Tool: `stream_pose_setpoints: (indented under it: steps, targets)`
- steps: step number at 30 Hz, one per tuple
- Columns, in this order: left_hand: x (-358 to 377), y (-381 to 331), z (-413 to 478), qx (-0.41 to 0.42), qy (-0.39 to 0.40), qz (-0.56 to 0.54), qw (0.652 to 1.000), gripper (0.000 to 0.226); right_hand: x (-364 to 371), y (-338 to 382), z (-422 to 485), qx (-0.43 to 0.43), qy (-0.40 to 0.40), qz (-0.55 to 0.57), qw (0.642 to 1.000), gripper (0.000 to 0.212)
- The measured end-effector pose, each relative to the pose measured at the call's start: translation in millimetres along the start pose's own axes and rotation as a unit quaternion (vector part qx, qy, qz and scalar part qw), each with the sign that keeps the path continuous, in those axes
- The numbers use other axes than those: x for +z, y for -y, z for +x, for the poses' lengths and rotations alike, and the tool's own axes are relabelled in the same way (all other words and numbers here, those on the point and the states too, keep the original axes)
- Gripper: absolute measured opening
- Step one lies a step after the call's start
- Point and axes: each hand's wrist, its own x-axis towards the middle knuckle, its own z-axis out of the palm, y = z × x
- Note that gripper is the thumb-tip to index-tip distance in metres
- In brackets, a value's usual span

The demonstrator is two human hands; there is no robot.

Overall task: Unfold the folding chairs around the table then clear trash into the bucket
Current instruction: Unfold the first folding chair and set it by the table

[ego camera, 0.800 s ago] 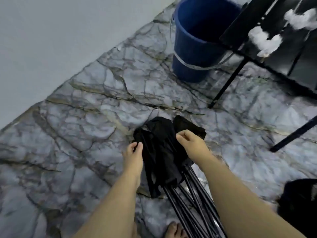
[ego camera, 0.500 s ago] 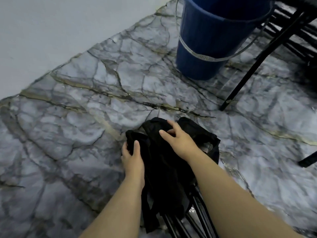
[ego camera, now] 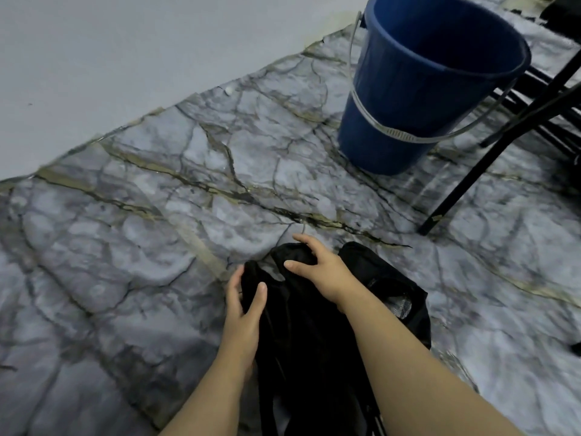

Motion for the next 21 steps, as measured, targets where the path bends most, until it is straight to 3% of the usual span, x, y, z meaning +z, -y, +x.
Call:
stream_pose_setpoints:
  steps: [2,7,13,17,21]
  targets:
    - [-4.7,-0.9,2.9,-0.012,0.019,-0.034,0.999,0.044,-0.1,-0.2,2.0,0.004,0.008,0.023,1.0,0.055]
    - [-11.0,-6.4,8.8,-0.008,0.077,-0.047,0.996,0.07,0.5,-4.0,0.9,-0.019,0.014,0.044,0.999,0.048]
    - [17.8,-48.3,-10.4,-0.001,0.06,-0.091,0.994,0.035,-15.5,21.9,-17.0,-0.04,-0.071,0.045,0.996,0.019]
    - [31.3,-111.2,-57.7,0.026,0.037,-0.086,0.995,0.04,-46.0,83.9,-67.9,-0.034,-0.114,0.067,0.991,0.033]
    - [31.6,-187.3,-121.7,0.064,0.041,-0.019,0.997,0.045,-72.6,159.8,-147.6,-0.058,-0.104,0.036,0.992,0.044]
